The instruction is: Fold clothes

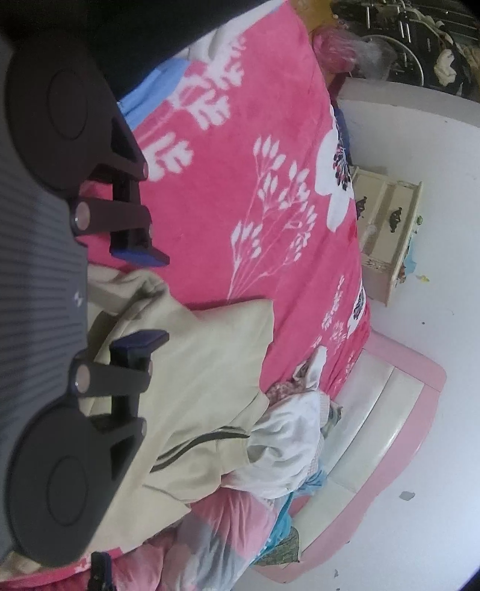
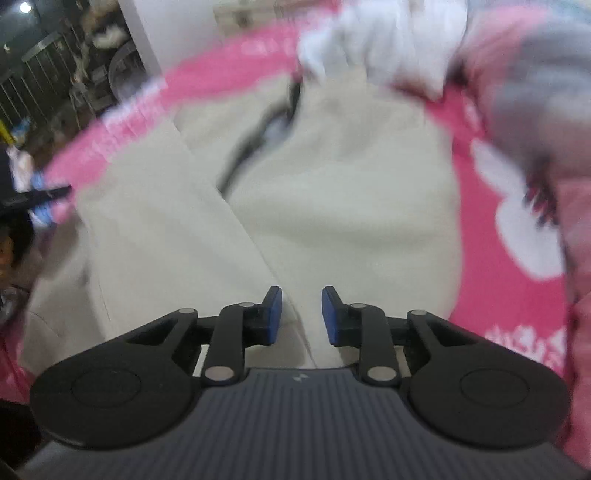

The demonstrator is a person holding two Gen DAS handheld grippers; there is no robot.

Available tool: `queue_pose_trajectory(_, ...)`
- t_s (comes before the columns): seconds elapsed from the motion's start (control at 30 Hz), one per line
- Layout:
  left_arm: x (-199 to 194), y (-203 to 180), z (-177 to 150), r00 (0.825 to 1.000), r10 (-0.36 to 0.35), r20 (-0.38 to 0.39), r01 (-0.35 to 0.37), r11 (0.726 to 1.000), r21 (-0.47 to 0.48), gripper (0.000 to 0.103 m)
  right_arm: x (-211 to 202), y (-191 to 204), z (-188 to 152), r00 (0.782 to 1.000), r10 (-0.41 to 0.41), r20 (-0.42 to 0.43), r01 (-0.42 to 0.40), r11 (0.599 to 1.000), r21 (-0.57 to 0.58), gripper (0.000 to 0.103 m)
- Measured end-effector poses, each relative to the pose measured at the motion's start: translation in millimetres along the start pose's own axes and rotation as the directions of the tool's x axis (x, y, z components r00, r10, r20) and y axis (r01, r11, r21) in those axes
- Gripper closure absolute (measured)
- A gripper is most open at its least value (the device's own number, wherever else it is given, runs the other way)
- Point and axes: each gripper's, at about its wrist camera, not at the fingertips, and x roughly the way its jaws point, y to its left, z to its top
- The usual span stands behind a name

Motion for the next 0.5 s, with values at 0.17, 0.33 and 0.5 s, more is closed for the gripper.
queue_pose_trajectory(0.17,-6.8,-16.1,-1.3,0.997,-0.048,-0.054,0.046,0.998,-0.031,0.057,-2.3,37.7,-33.2,0.993,0.115,-0.029,-0.118,0.988,-0.102,0.081)
queue_pose_trajectory(0.33,-1.6,-52.2,-6.4,0.980,-0.166,-0.105,0.172,0.984,0.046,0.053,-11.4,26.8,-52.9,0.998,0.062,0.003,-0.062,0.997,0.042,0.080)
queue_pose_trajectory(0.5,24.1,-104.2,-36.3,0.919,-0.268,-0.290,0.332,0.922,0.198,0.043,-23.7,37.0,-63.3,0.998,0.066,-0.013,-0.064,0.991,0.120,0.079)
